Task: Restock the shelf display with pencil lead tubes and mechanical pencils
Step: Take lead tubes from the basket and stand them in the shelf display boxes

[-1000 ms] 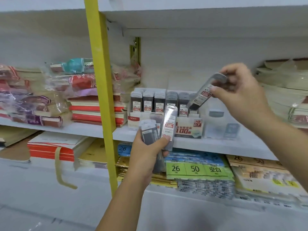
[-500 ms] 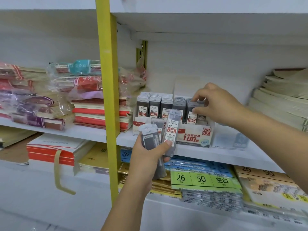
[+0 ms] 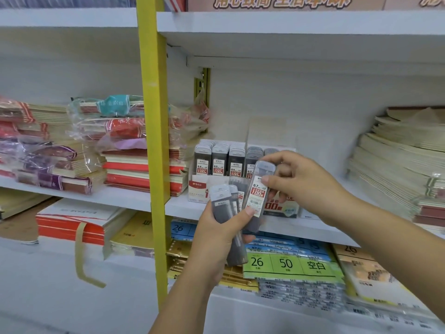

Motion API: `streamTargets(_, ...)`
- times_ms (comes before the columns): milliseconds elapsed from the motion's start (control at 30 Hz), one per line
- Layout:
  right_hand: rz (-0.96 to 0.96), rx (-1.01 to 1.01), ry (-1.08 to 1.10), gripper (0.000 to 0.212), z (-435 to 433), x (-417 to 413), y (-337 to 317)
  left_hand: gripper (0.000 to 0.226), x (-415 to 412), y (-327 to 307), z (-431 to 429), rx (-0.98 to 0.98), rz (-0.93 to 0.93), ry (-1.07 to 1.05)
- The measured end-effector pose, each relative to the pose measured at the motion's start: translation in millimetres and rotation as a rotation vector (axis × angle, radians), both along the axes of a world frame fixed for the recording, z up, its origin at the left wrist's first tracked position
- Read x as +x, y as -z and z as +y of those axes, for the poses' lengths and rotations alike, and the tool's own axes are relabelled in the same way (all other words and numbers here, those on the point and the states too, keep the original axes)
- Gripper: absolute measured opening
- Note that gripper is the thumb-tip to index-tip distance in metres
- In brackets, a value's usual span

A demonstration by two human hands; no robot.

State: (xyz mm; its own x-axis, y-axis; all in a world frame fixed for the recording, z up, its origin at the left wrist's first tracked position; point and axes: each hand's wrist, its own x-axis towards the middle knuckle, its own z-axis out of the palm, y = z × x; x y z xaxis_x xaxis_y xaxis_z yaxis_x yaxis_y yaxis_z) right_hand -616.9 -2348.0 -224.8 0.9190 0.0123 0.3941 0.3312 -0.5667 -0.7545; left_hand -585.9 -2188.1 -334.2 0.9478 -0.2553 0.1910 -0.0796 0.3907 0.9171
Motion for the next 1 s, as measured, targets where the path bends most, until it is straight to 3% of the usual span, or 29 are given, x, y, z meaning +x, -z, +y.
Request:
streamTargets(133,-0.213,0.136,0.109,0.024,-30.6,2.3,-28.6,0.06,-0.4,-3.7,-0.9,-0.024,-0.006,0.006)
streamTargets(233,-0.362,0.055,0.171,0.032,-55.1,6.8,-55.8,0.072,1.3,-4.6,-2.7,-0.029,-0.01,-0.021)
streamTargets(300,-0.358,-0.043,0.204,0.033,-64.4,13.3,-64.4,0.072,3.3,-2.4,-3.8,-0.02,0.001,-0.039)
streamTargets(400,-0.264,-0.253,0.282,0.029,-68.0,26.5,-61.7,0.048,6.1,0.0,-4.9,-0.011,0.004,-0.032)
streamTargets(533,-0.216,-0.497,0.302,0.027,-66.0,40.0,-46.8,0.054,7.4,0.1,-6.6,0.005,0.009,-0.035)
streamTargets(667,-0.216,-0.493,0.306,0.026,-68.7,49.0,-39.2,0.027,10.8,5.4,-7.0,0.019,0.011,-0.03)
streamTargets(900,-0.215,-0.713,0.371,0.004,-73.1,61.9,-30.6,0.026,12.1,6.2,-9.8,0.064,-0.035,-0.017)
streamTargets(1000,-0.227,-0.666,0.395,0.003,-73.7,66.6,-29.7,0.028,11.0,6.2,-11.4,0.072,-0.048,-0.006)
